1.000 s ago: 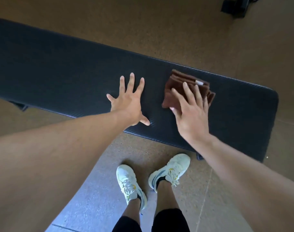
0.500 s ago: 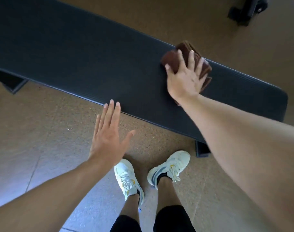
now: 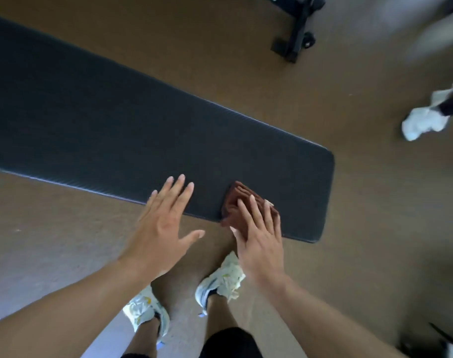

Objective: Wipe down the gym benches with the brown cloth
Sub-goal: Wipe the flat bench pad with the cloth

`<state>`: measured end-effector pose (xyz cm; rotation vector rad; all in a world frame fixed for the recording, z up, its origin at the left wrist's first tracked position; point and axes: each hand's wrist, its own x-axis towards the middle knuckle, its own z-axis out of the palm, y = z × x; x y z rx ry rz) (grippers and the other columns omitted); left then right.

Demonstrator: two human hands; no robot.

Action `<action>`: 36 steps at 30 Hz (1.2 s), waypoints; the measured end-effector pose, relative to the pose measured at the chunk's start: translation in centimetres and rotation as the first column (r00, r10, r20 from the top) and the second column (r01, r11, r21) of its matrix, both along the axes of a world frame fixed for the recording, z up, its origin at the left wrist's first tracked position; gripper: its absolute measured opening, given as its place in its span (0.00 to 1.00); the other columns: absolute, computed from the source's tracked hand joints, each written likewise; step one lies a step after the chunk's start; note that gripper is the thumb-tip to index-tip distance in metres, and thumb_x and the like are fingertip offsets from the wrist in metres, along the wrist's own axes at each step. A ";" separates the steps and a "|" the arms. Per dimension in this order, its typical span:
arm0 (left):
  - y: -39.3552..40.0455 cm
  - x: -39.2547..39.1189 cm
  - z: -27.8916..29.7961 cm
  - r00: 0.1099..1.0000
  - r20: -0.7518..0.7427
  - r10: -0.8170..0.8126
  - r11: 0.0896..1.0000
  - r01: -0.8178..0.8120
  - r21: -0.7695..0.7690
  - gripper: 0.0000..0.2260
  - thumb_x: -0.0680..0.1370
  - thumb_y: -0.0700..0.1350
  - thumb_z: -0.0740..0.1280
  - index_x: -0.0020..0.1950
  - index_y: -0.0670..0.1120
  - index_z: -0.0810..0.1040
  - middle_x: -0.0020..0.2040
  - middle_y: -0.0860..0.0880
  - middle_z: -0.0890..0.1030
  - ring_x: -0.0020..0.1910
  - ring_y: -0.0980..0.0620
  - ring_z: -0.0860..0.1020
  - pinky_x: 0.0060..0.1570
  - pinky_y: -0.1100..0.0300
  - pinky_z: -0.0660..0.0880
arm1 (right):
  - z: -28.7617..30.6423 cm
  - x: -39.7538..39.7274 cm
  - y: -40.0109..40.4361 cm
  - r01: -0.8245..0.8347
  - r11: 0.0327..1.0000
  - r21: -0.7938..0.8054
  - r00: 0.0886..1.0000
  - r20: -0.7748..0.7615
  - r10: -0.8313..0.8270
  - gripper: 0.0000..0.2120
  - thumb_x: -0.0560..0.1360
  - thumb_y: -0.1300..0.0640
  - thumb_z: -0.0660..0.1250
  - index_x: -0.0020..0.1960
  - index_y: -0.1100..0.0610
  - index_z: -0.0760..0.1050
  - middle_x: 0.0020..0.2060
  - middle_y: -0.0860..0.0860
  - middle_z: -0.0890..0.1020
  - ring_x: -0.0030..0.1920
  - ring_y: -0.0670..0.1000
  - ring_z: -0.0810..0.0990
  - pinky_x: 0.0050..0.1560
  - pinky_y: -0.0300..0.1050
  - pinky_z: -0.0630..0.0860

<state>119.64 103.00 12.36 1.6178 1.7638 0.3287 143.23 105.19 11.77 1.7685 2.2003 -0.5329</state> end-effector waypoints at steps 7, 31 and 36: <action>4.6 5.9 -0.7 0.995 -0.089 -0.046 0.998 0.049 0.033 0.39 0.77 0.60 0.68 0.82 0.48 0.56 0.83 0.51 0.52 0.82 0.52 0.44 0.80 0.48 0.45 | -1.2 -1.0 20.4 0.248 0.967 -0.055 0.962 -0.102 -0.253 0.30 0.85 0.37 0.52 0.85 0.42 0.50 0.85 0.46 0.49 0.85 0.59 0.41 0.83 0.60 0.39; 11.6 14.3 -1.6 0.893 -0.434 -0.120 0.991 0.079 -0.111 0.44 0.75 0.74 0.48 0.82 0.47 0.53 0.84 0.47 0.49 0.82 0.46 0.43 0.79 0.42 0.46 | -2.0 10.4 21.8 0.094 0.995 0.043 0.967 -0.240 -0.081 0.30 0.84 0.49 0.63 0.83 0.44 0.57 0.85 0.50 0.56 0.85 0.60 0.46 0.83 0.63 0.46; 12.5 14.5 -0.5 0.866 -0.472 -0.164 0.978 0.081 -0.191 0.47 0.72 0.75 0.53 0.81 0.45 0.59 0.83 0.45 0.55 0.82 0.43 0.50 0.78 0.39 0.55 | -0.8 14.5 3.7 -0.035 0.998 0.051 0.981 -0.188 0.044 0.44 0.71 0.57 0.77 0.82 0.45 0.60 0.84 0.50 0.58 0.84 0.61 0.50 0.81 0.64 0.57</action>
